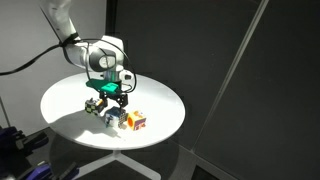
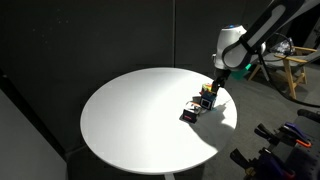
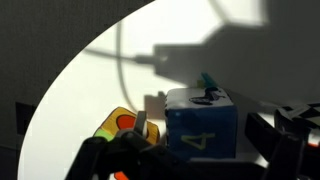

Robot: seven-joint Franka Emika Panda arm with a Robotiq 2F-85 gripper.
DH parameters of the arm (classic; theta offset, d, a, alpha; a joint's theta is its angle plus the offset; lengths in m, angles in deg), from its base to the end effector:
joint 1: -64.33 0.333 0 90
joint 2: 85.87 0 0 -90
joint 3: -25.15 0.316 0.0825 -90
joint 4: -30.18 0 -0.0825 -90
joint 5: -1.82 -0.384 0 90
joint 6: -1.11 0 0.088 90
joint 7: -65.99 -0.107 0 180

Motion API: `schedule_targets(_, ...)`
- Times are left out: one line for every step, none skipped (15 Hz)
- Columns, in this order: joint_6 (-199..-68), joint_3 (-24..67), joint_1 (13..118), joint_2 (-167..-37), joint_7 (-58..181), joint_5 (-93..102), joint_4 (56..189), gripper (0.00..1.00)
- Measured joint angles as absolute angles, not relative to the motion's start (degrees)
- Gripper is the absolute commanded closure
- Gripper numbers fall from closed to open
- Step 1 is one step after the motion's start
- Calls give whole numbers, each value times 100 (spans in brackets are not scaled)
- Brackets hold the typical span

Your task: Move the middle square toy backwards then flip it over to the left.

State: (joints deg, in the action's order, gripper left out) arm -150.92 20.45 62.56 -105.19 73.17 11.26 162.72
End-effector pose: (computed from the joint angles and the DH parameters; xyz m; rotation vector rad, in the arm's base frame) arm 0.5214 -0.0558 0.1978 3.0275 0.2466 -0.0154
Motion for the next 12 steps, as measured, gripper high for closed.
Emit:
schedule_targets(-15088, 2030, 6253, -10564, 7317, 1126, 16231, 0)
schedule_targets(-15074, 2016, 6249, -10603, 7317, 1126, 16187, 0)
schedule_targets(-15057, 2010, 6240, -10635, 7317, 1126, 16144, 0)
schedule_targets(-15036, 2004, 6231, -10662, 7317, 1126, 16104, 0)
schedule_targets(-15009, 1999, 6222, -10684, 7317, 1126, 16065, 0)
schedule_targets(-14983, 1993, 6213, -10705, 7316, 1126, 16032, 0)
schedule_targets(-14962, 1985, 6207, -10721, 7316, 1126, 16007, 0)
schedule_targets(-14947, 1974, 6205, -10734, 7316, 1126, 15984, 0)
schedule_targets(-14937, 1961, 6204, -10749, 7316, 1126, 15961, 0)
schedule_targets(-14928, 1949, 6204, -10767, 7315, 1126, 15935, 0)
schedule_targets(-14926, 1938, 6204, -10787, 7315, 1126, 15913, 0)
schedule_targets(-14926, 1928, 6203, -10807, 7315, 1126, 15896, 0)
